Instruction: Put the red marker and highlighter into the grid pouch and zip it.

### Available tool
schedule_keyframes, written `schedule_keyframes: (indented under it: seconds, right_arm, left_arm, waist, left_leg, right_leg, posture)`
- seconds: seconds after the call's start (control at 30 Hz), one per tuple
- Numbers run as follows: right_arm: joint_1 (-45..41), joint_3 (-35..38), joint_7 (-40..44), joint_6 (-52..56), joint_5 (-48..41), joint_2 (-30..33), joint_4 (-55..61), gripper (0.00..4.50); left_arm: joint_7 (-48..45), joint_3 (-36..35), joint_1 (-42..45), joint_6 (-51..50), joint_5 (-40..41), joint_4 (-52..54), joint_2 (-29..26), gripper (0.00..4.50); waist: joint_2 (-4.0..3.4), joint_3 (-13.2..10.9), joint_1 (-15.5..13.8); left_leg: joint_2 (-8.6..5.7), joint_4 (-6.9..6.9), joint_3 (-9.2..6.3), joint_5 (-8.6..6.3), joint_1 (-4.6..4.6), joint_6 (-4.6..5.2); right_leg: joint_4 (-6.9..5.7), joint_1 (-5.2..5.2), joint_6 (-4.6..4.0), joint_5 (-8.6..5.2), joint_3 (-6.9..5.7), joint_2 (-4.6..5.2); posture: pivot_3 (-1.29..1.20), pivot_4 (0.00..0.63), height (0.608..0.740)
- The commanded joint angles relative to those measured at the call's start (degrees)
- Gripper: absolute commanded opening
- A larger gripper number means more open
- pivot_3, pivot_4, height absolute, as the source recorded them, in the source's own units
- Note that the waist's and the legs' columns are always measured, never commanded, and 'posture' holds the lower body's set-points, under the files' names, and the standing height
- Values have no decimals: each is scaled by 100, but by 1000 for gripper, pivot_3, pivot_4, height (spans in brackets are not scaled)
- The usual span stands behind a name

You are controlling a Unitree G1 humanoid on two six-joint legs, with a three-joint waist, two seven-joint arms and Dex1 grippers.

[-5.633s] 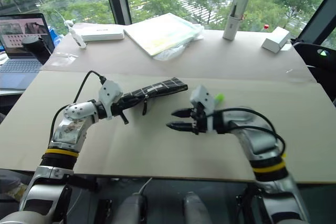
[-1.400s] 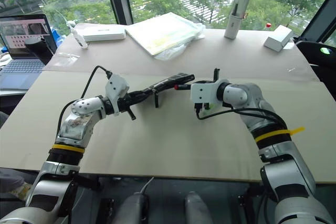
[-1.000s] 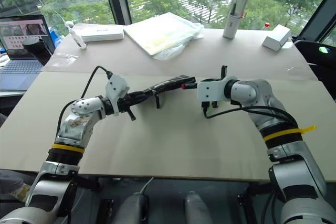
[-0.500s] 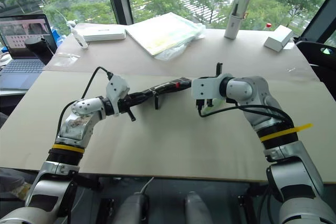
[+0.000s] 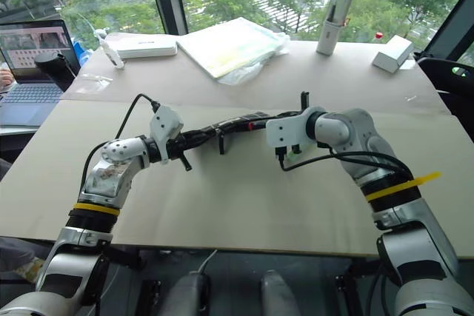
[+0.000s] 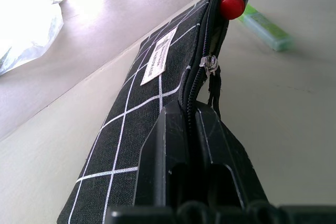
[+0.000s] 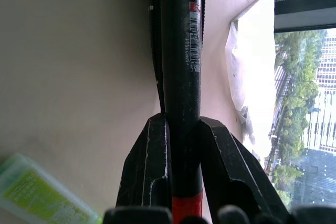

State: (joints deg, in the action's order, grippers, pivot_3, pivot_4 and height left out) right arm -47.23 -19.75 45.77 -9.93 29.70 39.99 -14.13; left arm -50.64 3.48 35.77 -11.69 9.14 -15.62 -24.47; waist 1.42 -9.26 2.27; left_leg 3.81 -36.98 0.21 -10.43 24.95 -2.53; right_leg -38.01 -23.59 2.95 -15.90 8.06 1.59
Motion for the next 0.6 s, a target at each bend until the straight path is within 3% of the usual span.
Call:
schedule_keyframes:
  seconds: [0.03,0.6]
  right_arm:
    - [-349,69,-141,40,99,-63,-70,417]
    - [-728,-666,-470,148,782,-1180,-534,417]
  left_arm:
    - [-1,-49,136,-24,91,141,-20,0]
    - [2,-43,168,-68,101,181,24,0]
  waist:
    - [0,0,8]
    - [0,0,13]
  left_leg:
    - [0,0,0,0,0,0]
    - [1,2,-1,0,0,0]
  right_leg:
    - [0,0,0,0,0,0]
    - [-3,-4,0,0,0,-1]
  posture:
    - [0,150,737]
    - [0,150,737]
